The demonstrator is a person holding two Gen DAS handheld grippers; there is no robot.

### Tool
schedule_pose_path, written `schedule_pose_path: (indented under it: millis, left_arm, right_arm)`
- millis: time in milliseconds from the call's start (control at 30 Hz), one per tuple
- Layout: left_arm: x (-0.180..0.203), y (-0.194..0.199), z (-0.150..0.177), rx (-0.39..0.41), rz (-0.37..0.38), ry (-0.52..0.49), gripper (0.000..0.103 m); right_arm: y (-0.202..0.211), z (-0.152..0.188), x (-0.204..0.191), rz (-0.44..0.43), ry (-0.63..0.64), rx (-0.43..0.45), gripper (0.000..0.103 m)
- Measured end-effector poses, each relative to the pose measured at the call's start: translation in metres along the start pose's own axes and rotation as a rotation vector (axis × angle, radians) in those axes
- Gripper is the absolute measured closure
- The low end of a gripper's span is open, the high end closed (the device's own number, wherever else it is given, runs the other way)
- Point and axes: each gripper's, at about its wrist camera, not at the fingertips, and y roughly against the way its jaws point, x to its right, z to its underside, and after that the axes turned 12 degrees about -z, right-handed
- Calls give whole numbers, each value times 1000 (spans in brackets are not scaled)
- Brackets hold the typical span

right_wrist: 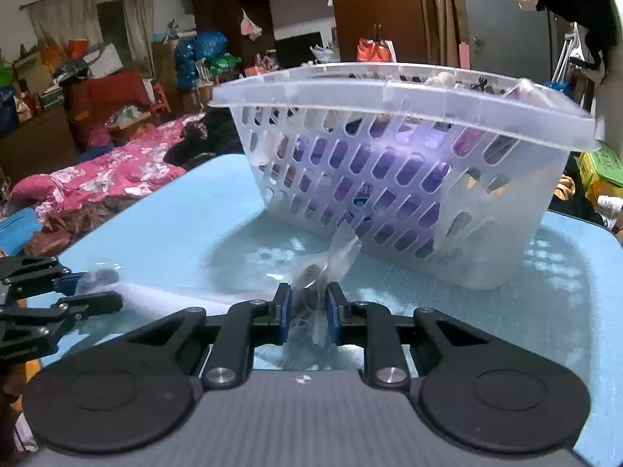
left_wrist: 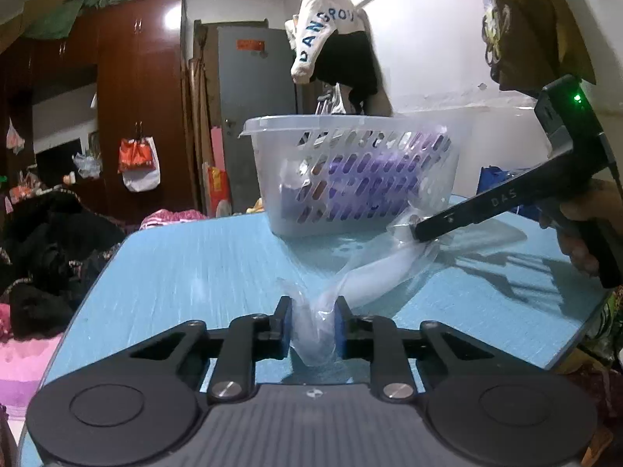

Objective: Organize objects
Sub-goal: 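Lift the plastic bag with both grippers and drop it into the basket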

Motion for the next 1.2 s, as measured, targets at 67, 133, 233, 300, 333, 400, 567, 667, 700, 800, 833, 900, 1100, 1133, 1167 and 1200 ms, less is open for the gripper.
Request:
schedule_pose_path:
  millis: [67,133,233,300,333,400,567,667,700,800,833,900,1100,1133,1167,1200]
  left_arm:
    - [2,4,0,23,0,-16,79]
    - [3,7,-1,37,8,-22,80]
    - [5,12,-2,65,11,-30,80]
    - [6,15,-3,81,17,-36,80]
    - [7,16,-4,85,22,-37,80]
    - [7,18,-6,98,28,-36,80]
    - [10,31,-23,166,29,-46,80]
    - [12,41,-46,235,24,-58,80]
    - [13,44,-56,260,21,-65,80]
    - [16,43,-93,329,20,-73,80]
    - [16,40,-107,353,17,-73,80]
    - [18,28,-135,382,8,-87,80]
    - [23,-46,-198,328,-3,-95,79]
    - [23,-57,-201,306,-7,-93,79]
    - [22,-74,-204,276,-6,-86,79]
    - [22,-86,-204,256,-8,-80,79]
  right_arm:
    - [5,1,-2,-2,4,13,84]
    - [9,2,-3,-4,3,21,85]
    - [15,3,-2,-19,-7,39,85]
    - [20,3,-2,-21,-6,58,85]
    - [23,3,-3,-23,-9,66,85]
    - [29,2,-4,-25,-8,84,86]
    - [51,-9,-13,-22,18,149,86]
    - [74,-25,-22,-7,46,221,86]
    - [82,-32,-24,2,57,245,86]
    - [99,-58,-26,37,77,305,86]
    - [102,-68,-25,49,78,323,86]
    - [105,-93,-17,83,72,356,86]
    - [76,-136,25,172,9,367,86]
    - [66,-139,32,184,-3,354,86]
    - [60,-140,40,184,-17,341,86]
    - [49,-141,47,188,-27,326,86]
